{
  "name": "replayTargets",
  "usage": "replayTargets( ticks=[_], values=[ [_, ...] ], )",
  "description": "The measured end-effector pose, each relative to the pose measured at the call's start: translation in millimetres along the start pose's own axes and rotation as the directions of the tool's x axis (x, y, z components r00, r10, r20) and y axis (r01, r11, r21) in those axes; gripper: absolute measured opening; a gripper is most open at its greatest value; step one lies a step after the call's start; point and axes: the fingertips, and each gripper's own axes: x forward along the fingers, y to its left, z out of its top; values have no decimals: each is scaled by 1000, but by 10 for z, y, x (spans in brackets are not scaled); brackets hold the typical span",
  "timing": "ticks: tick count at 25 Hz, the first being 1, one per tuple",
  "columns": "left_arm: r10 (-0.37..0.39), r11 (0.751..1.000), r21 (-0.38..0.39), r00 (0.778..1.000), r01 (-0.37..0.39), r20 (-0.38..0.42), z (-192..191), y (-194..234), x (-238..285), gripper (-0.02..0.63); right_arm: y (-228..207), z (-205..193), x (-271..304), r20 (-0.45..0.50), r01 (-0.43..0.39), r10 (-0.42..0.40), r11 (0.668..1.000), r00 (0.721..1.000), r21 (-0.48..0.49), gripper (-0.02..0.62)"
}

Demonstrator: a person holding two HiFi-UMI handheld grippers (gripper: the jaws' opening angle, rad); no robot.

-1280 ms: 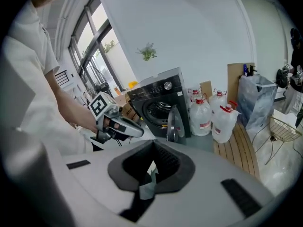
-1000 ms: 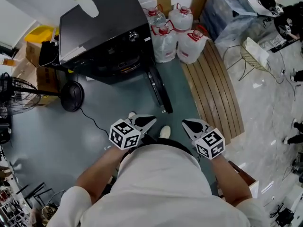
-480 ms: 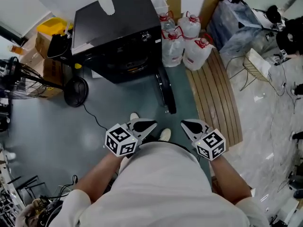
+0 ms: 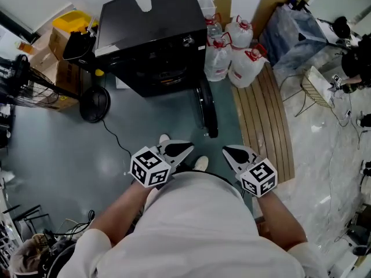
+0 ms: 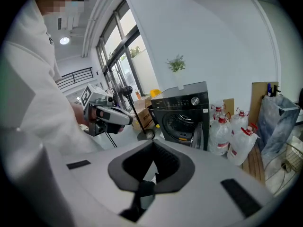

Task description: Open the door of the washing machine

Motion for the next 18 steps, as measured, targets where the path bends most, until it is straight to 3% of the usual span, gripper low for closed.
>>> replayTargets(
  ticks=[18],
  values=[
    [25, 1000, -6, 999, -25, -24, -23, 108, 41, 18, -155, -48, 37, -25, 18, -18, 1000, 1000, -2, 8]
  ],
)
